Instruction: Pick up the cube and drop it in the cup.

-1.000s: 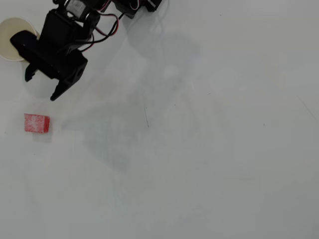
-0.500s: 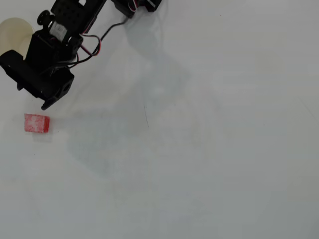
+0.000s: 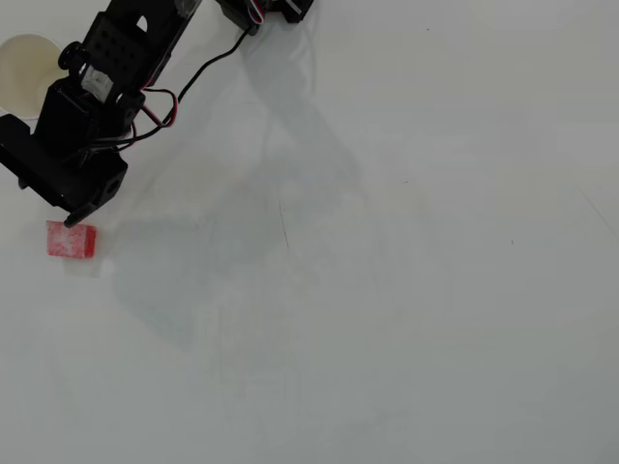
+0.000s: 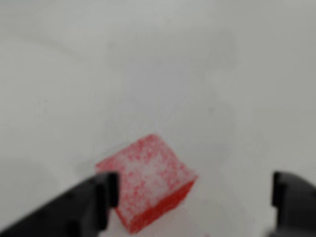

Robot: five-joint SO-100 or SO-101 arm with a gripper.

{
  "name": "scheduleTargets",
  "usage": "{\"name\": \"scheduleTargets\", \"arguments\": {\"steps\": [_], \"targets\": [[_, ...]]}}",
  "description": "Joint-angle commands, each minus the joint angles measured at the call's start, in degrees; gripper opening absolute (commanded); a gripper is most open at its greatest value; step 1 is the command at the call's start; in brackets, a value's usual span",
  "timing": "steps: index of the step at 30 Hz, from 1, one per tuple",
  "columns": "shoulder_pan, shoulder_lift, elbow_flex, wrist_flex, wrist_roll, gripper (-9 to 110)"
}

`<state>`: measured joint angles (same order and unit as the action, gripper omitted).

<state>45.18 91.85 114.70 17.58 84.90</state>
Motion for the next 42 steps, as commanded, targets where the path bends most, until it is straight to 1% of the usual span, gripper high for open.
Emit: {"name": "scheduleTargets", "arguments": {"steps": [1, 6, 11, 20, 31, 42], "targets": [[0.97, 1.23, -8.09, -3.43, -0.97, 27], [1.85, -1.67, -8.09, -7.29, -0.97, 31], [1.93, -3.43, -8.35, -7.73, -0.97, 35], [-0.88, -4.48, -8.7, -6.86, -0.97, 35], [-3.16, -11.6, -13.54, -7.38, -0.97, 35], [-4.31, -14.59, -14.15, -7.65, -0.97, 35]]}}
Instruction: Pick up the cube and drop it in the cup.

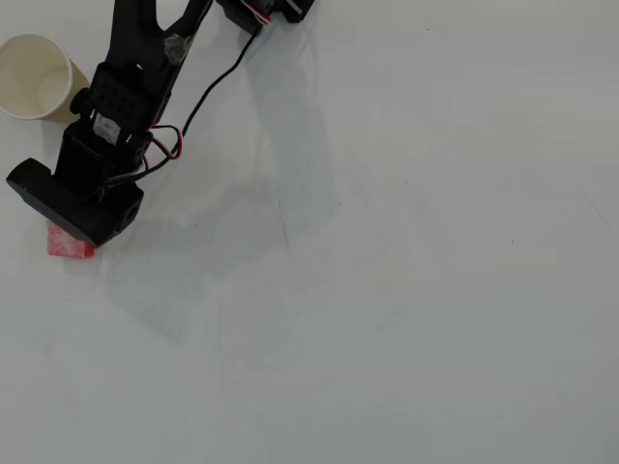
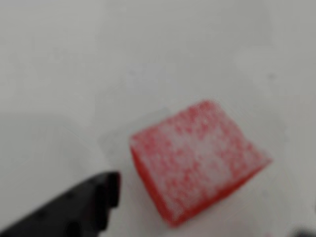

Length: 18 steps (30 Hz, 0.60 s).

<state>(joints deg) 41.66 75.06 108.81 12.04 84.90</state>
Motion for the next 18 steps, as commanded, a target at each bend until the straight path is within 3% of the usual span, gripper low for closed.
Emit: {"name": "scheduleTargets", "arguments": {"steps": [1, 18], "targets": [[-0.97, 1.93, -8.26, -2.37, -0.97, 35], [-1.85, -4.92, -14.94, -4.75, -0.97, 35]]}}
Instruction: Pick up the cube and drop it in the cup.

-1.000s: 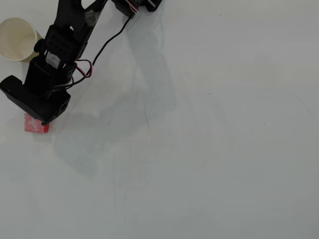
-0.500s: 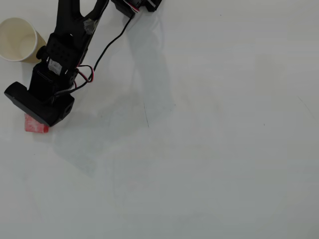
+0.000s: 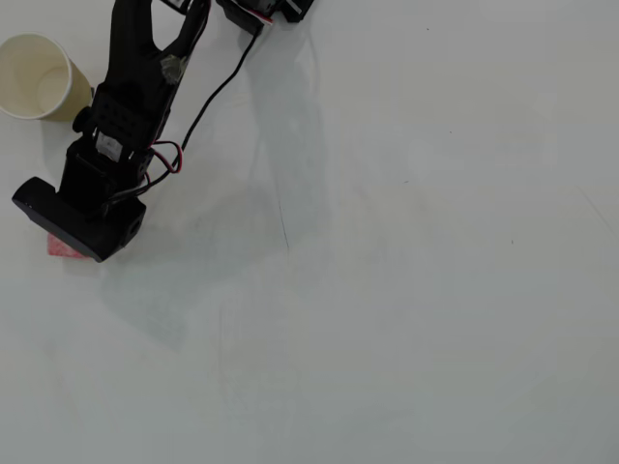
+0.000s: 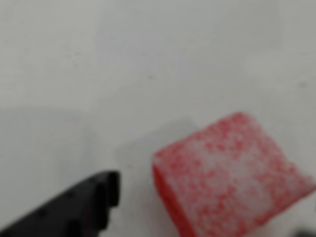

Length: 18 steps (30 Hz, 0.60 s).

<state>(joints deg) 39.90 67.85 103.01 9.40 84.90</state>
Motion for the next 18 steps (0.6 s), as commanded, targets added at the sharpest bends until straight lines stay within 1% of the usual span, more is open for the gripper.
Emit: {"name": "scheduleTargets", "arguments": {"steps": [1, 18], "targets": [[0.0, 1.93, -9.49, -2.11, -0.97, 35], [1.85, -3.16, -12.13, -3.87, -0.97, 35]]}}
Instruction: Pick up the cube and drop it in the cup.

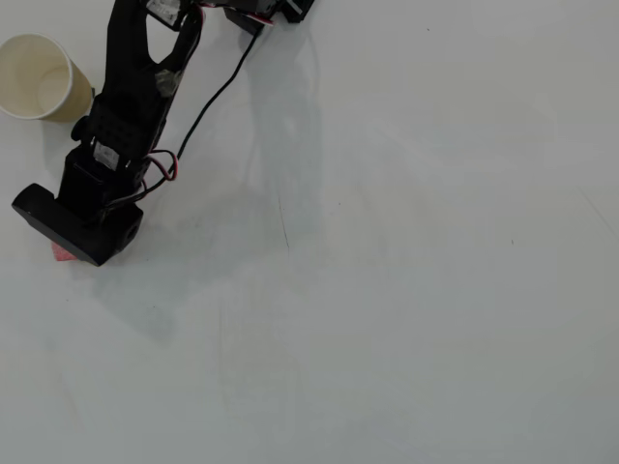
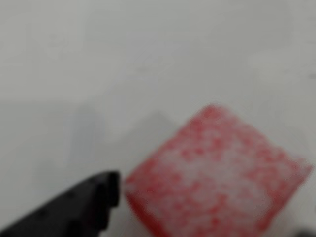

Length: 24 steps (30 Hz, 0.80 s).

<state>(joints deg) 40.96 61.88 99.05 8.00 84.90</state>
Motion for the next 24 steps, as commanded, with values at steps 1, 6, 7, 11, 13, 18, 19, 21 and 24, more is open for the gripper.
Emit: {"name": "scheduleTargets", "arguments": {"steps": [1, 6, 7, 11, 13, 18, 19, 21, 24], "targets": [[0.97, 2.64, -8.17, -2.72, -0.97, 35], [1.76, 2.46, -8.26, -2.81, -0.97, 35], [1.93, 2.46, -8.26, -2.81, -0.97, 35], [2.9, 2.46, -8.35, -2.81, -0.97, 35], [3.34, 2.37, -8.35, -2.81, -0.97, 35], [4.31, 1.93, -8.61, -2.99, -0.97, 35], [4.39, 1.85, -8.61, -2.99, -0.97, 35], [4.57, 1.85, -8.61, -3.52, -0.97, 35], [4.66, 1.85, -8.7, -4.48, -1.05, 35]]}}
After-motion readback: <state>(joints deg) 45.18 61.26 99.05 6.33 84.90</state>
